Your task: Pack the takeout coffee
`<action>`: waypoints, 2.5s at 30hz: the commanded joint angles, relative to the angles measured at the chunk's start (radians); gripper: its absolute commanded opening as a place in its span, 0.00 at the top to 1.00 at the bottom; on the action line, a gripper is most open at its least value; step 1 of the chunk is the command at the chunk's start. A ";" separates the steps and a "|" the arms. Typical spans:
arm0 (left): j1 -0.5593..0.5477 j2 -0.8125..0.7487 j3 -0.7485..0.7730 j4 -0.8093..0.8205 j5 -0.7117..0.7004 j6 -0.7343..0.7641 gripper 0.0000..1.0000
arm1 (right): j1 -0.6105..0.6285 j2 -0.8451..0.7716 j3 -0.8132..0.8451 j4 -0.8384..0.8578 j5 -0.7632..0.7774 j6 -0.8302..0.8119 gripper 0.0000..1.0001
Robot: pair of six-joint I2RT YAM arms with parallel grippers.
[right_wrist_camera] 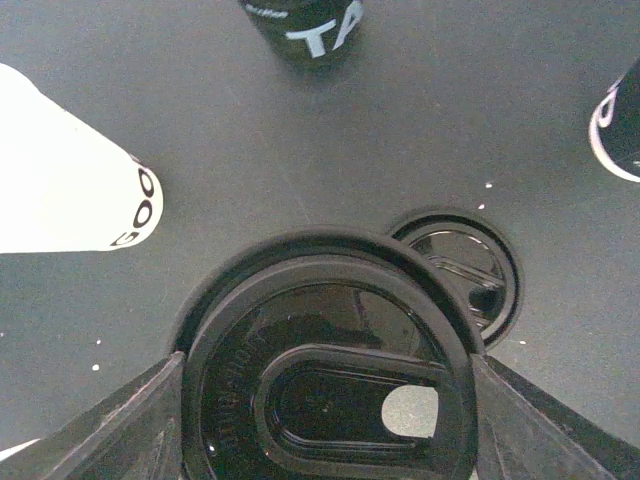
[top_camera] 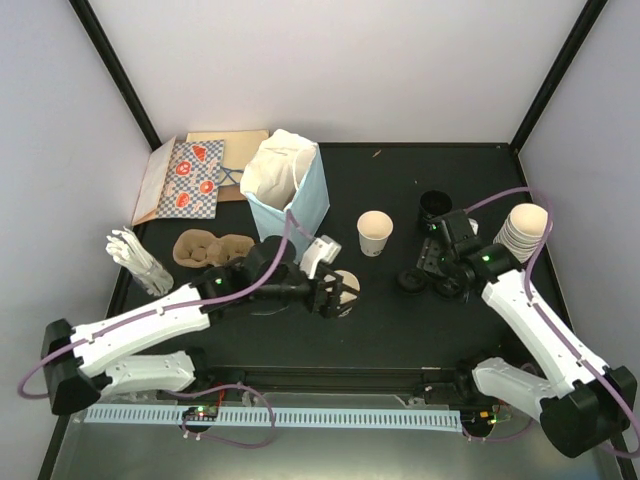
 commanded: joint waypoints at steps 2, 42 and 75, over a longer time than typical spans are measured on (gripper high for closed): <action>-0.058 0.113 0.084 0.099 -0.084 -0.068 0.08 | -0.041 -0.061 -0.020 -0.015 0.017 0.024 0.28; 0.288 -0.289 -0.118 -0.270 -0.080 -0.083 0.02 | 0.595 0.095 0.129 0.143 -0.021 -0.206 0.30; 0.383 -0.191 -0.300 -0.060 0.103 -0.133 0.11 | 0.669 0.286 0.140 0.244 0.063 -0.263 0.30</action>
